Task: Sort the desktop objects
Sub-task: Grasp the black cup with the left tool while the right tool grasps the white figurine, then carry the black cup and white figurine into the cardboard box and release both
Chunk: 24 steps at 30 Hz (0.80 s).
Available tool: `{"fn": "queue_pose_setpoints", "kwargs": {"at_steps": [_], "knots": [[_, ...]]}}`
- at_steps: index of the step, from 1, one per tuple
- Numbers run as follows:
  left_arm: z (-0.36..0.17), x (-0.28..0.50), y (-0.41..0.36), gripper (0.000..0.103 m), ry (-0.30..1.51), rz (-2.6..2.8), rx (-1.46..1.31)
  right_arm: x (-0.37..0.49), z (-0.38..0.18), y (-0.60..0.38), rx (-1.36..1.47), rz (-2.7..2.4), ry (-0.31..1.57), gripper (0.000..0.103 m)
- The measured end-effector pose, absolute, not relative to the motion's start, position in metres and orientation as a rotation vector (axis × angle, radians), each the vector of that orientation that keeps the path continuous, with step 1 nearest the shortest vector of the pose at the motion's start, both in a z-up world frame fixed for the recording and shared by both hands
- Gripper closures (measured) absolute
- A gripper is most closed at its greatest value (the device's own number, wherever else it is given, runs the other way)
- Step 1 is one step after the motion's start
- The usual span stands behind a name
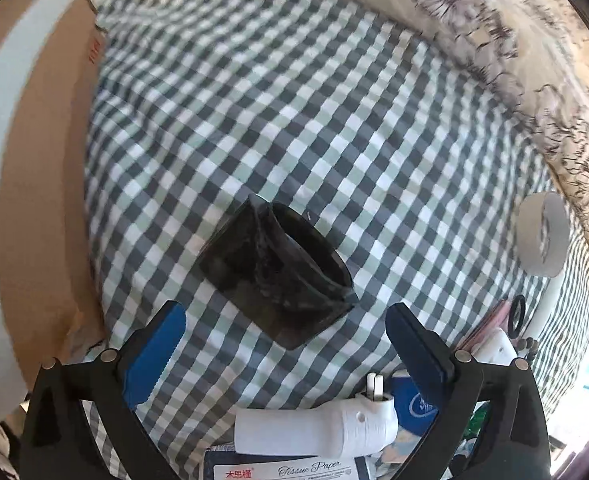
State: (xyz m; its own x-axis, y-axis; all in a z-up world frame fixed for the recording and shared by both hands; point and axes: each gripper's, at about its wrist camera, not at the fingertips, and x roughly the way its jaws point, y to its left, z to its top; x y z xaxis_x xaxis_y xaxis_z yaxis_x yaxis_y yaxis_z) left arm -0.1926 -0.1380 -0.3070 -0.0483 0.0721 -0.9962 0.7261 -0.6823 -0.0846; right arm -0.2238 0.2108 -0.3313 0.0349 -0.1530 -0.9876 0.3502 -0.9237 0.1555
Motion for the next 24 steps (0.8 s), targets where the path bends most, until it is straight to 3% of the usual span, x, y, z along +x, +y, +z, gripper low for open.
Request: {"fn": "queue_pose_setpoints", "kwargs": {"at_steps": [4, 6, 7, 13, 24], "knots": [[-0.319, -0.197, -0.159, 0.004, 0.984, -1.668, 1.713, -0.227, -0.329, 0.211, 1.955, -1.955, 0.218, 0.056], [-0.321, -0.197, -0.166, 0.026, 1.060, -1.625, 1.680, -0.227, -0.328, 0.209, 1.953, -1.961, 0.227, 0.056], [-0.321, -0.199, -0.168, 0.048, 1.051, -1.605, 1.689, -0.228, -0.323, 0.214, 1.950, -1.962, 0.232, 0.056], [-0.298, -0.232, -0.150, 0.052, 0.907, -1.668, 1.725, -0.228, -0.317, 0.215, 1.949, -1.973, 0.219, 0.057], [-0.187, -0.251, -0.085, 0.053, 0.349, -2.038, 1.700, -0.223, -0.265, 0.216, 1.874, -2.022, 0.216, 0.061]]}}
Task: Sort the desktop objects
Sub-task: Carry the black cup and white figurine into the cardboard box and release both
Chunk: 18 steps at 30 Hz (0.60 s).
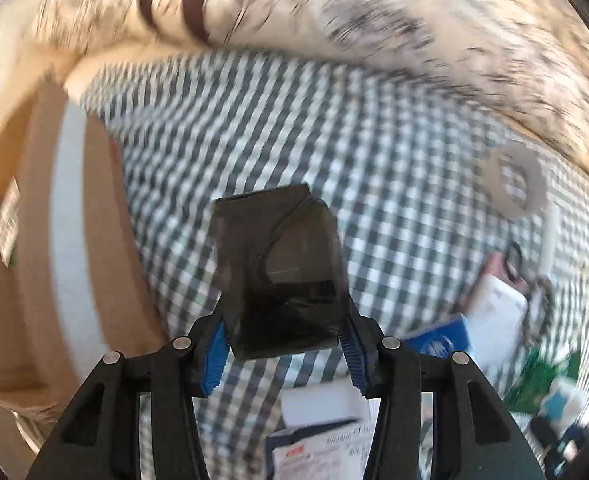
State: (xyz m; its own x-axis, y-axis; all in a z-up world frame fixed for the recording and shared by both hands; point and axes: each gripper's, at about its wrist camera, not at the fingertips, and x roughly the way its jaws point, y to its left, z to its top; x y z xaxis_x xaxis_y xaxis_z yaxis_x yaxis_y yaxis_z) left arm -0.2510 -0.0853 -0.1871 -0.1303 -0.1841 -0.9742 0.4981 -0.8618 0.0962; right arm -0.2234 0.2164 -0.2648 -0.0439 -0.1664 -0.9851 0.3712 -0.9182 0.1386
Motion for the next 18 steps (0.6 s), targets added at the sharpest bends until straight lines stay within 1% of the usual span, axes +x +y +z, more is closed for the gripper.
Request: {"fn": "queue_pose_setpoints", "kwargs": {"at_steps": [2, 5, 6, 7, 8, 10, 18], "knots": [[-0.169, -0.205, -0.067, 0.054, 0.278, -2.101, 1.680, -0.219, -0.247, 0.212, 1.837, -2.029, 0.220, 0.061], [-0.170, -0.144, -0.050, 0.054, 0.218, -2.163, 1.652, -0.212, -0.221, 0.207, 1.789, -2.040, 0.204, 0.061], [-0.175, -0.142, -0.036, 0.054, 0.219, -2.173, 1.645, -0.208, -0.212, 0.206, 1.772, -2.043, 0.195, 0.061], [-0.167, -0.136, -0.038, 0.054, 0.217, -2.193, 1.634, -0.206, -0.205, 0.201, 1.759, -2.047, 0.190, 0.061], [-0.175, -0.136, -0.046, 0.054, 0.220, -2.209, 1.628, -0.203, -0.199, 0.197, 1.747, -2.049, 0.191, 0.061], [-0.173, -0.133, -0.050, 0.054, 0.220, -2.242, 1.609, -0.195, -0.183, 0.190, 1.719, -2.061, 0.193, 0.061], [-0.149, -0.098, -0.087, 0.055, 0.196, -2.394, 1.541, -0.161, -0.156, 0.130, 1.673, -2.093, 0.207, 0.061]]}}
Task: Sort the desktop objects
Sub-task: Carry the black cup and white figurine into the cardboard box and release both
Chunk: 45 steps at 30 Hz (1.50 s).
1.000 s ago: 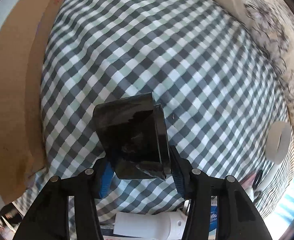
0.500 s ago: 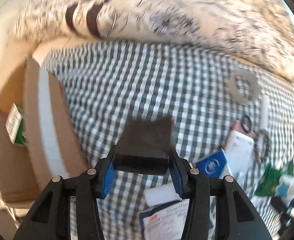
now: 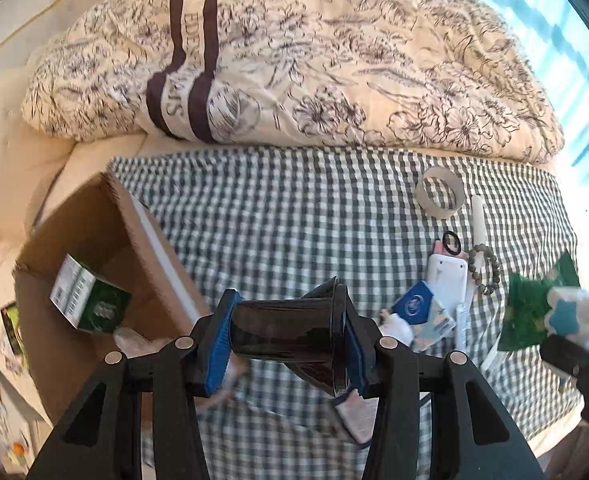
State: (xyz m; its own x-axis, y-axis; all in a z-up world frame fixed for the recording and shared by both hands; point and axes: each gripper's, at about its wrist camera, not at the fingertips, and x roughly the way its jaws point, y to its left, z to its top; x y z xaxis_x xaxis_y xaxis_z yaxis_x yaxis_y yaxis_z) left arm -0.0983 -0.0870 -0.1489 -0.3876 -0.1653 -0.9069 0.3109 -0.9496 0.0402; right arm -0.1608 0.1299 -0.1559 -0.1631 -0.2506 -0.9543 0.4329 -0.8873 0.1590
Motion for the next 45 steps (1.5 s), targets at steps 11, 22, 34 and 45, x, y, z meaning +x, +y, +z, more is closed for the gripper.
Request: {"fn": "queue_pose_setpoints", "kwargs": {"at_steps": [11, 22, 34, 45], "knots": [[-0.093, -0.049, -0.211, 0.055, 0.040, -2.443, 1.489, -0.100, -0.104, -0.013, 1.522, -2.039, 0.084, 0.061], [-0.161, -0.026, -0.298, 0.055, 0.146, -2.257, 1.616, -0.069, -0.150, -0.126, 1.571, -1.855, 0.161, 0.061], [-0.188, -0.020, -0.305, 0.015, 0.180, -2.150, 1.696, -0.060, -0.155, -0.148, 1.583, -1.877, 0.275, 0.026], [-0.151, -0.044, -0.255, 0.015, 0.107, -2.262, 1.665, -0.074, -0.137, -0.081, 1.595, -2.020, 0.175, 0.026]]}}
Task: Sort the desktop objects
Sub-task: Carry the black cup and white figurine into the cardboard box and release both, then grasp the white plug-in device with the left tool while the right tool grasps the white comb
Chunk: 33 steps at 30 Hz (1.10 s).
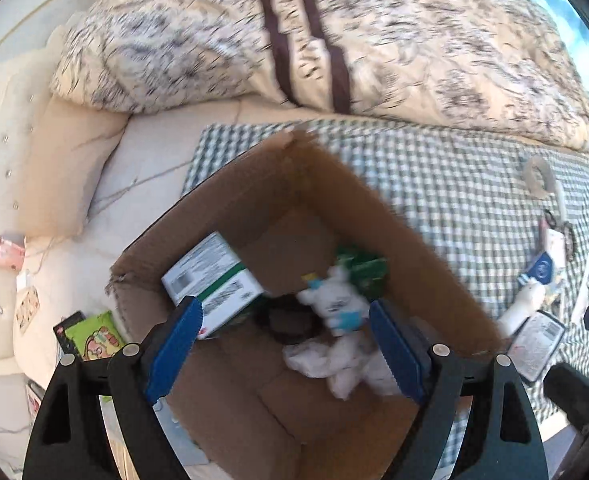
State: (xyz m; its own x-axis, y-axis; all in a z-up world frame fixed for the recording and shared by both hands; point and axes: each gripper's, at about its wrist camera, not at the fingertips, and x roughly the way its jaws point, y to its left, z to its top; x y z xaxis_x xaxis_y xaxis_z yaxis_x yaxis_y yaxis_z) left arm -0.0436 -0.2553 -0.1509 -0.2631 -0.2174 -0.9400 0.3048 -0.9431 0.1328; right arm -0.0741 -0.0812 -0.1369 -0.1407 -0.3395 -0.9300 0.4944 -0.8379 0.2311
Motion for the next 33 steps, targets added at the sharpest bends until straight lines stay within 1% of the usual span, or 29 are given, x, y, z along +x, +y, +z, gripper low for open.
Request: {"fn": "queue_pose_setpoints", "kwargs": {"at_steps": [5, 10, 14, 18, 21, 24, 28, 33], "knots": [[-0.142, -0.063, -0.184, 0.010, 0.031, -2.375, 1.681, -0.091, -0.131, 0.006, 1.640, -2.154, 0.047, 0.026], [-0.149, -0.093, -0.107, 0.010, -0.012, -2.438, 1.737, -0.109, -0.146, 0.113, 1.733, -2.253, -0.046, 0.026], [-0.182, -0.108, -0.047, 0.010, 0.000, -2.434, 1.821, -0.124, -0.164, 0.183, 1.822, -2.250, -0.089, 0.026], [-0.225, -0.117, -0.009, 0.010, -0.083, -2.360, 1.842, -0.139, -0.185, 0.237, 1.881, -2.217, -0.069, 0.026], [-0.254, -0.127, 0.001, 0.010, -0.107, -2.404, 1.867, -0.151, -0.202, 0.265, 1.914, -2.179, -0.044, 0.026], [-0.280, -0.132, 0.016, 0.010, -0.272, -2.423, 1.946, -0.165, -0.221, 0.284, 1.937, -2.154, -0.036, 0.026], [-0.299, -0.136, 0.029, 0.010, -0.396, -2.421, 2.027, -0.180, -0.248, 0.293, 1.968, -2.115, -0.047, 0.026], [-0.310, -0.142, 0.032, 0.010, -0.413, -2.440, 2.053, -0.200, -0.282, 0.287, 1.992, -2.085, -0.070, 0.026]]}}
